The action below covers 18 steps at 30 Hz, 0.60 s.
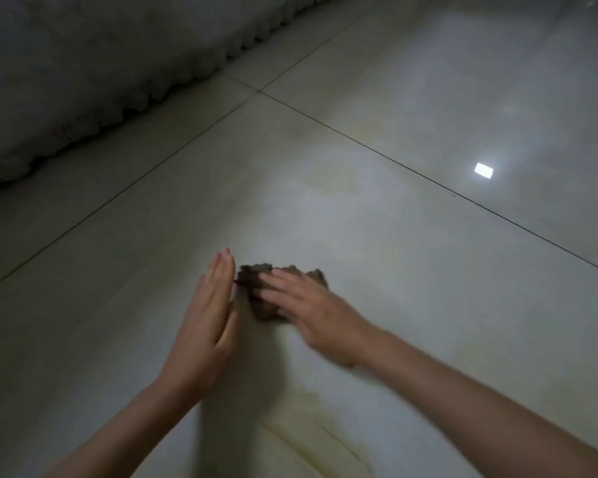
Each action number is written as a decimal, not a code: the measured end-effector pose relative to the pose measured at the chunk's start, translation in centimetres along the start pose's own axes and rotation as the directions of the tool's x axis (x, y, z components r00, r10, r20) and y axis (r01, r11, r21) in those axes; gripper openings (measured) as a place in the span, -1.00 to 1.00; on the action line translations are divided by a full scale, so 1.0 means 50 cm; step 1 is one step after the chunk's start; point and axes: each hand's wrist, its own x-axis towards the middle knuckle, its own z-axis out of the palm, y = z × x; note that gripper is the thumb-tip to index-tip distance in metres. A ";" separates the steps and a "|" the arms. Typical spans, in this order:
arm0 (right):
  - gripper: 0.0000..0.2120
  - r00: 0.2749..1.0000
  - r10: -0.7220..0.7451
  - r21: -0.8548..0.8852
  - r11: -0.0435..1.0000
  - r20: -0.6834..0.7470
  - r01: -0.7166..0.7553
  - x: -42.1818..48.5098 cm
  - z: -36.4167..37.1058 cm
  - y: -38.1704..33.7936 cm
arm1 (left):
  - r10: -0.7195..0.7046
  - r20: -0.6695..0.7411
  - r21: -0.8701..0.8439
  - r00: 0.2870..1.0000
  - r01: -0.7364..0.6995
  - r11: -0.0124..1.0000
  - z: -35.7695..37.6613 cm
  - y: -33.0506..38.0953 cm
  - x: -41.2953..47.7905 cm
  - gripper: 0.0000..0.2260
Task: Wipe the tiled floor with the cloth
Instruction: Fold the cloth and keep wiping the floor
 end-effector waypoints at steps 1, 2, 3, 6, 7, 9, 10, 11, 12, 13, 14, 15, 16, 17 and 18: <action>-0.62 0.999 0.032 0.020 0.999 -0.043 -0.031 0.004 -0.027 0.016 | -0.006 0.020 0.115 1.000 0.004 0.993 -0.017 -0.020 -0.003 -0.45; -0.65 0.988 0.102 0.005 0.995 -0.112 -0.102 0.009 -0.058 0.053 | -0.035 0.042 0.234 0.999 0.024 0.972 -0.033 -0.041 -0.005 -0.44; -0.67 0.963 0.221 -0.008 0.974 -0.157 -0.225 0.014 -0.089 0.098 | -0.077 0.053 0.352 0.996 0.054 0.934 -0.047 -0.062 -0.009 -0.42; -0.60 0.782 0.611 -0.054 0.783 -0.126 -0.620 0.033 -0.161 0.219 | -0.162 0.035 0.558 0.986 0.115 0.822 -0.076 -0.105 -0.031 -0.40; -0.56 0.726 0.671 -0.099 0.721 -0.149 -0.686 0.038 -0.161 0.239 | -0.175 0.021 0.574 0.984 0.131 0.808 -0.080 -0.112 -0.040 -0.39; -0.56 0.667 0.707 -0.075 0.671 -0.236 -0.738 0.063 -0.121 0.232 | -0.189 -0.002 0.588 0.982 0.154 0.794 -0.086 -0.125 -0.057 -0.36; -0.58 0.695 0.663 -0.064 0.709 -0.278 -0.702 0.083 -0.095 0.199 | -0.194 -0.014 0.587 0.981 0.165 0.792 -0.088 -0.132 -0.065 -0.35; -0.59 0.739 0.606 -0.036 0.765 -0.295 -0.643 0.101 -0.068 0.161 | -0.201 -0.025 0.588 0.979 0.177 0.790 -0.090 -0.137 -0.072 -0.35; -0.61 0.787 0.542 -0.011 0.822 -0.294 -0.570 0.116 -0.041 0.119 | -0.214 -0.031 0.588 0.976 0.191 0.786 -0.093 -0.142 -0.078 -0.35; -0.63 0.833 0.472 0.010 0.872 -0.290 -0.490 0.123 -0.016 0.071 | -0.226 -0.032 0.586 0.974 0.202 0.785 -0.096 -0.144 -0.083 -0.36; -0.63 0.875 0.399 0.022 0.912 -0.275 -0.409 0.121 0.008 0.023 | -0.239 -0.028 0.580 0.971 0.211 0.787 -0.099 -0.145 -0.087 -0.37; -0.63 0.917 0.320 0.043 0.947 -0.241 -0.319 0.112 0.031 -0.028 | -0.252 -0.026 0.570 0.967 0.221 0.791 -0.101 -0.144 -0.090 -0.38; -0.61 0.953 0.236 0.067 0.972 -0.191 -0.227 0.096 0.052 -0.077 | -0.264 -0.025 0.561 0.964 0.232 0.795 -0.103 -0.140 -0.092 -0.39; -0.58 0.979 0.158 0.093 0.985 -0.127 -0.147 0.076 0.067 -0.125 | -0.272 -0.019 0.557 0.962 0.236 0.796 -0.106 -0.135 -0.094 -0.40; -0.54 0.994 0.097 0.126 0.988 -0.056 -0.090 0.057 0.075 -0.165 | -0.276 -0.010 0.557 0.961 0.235 0.796 -0.110 -0.129 -0.095 -0.39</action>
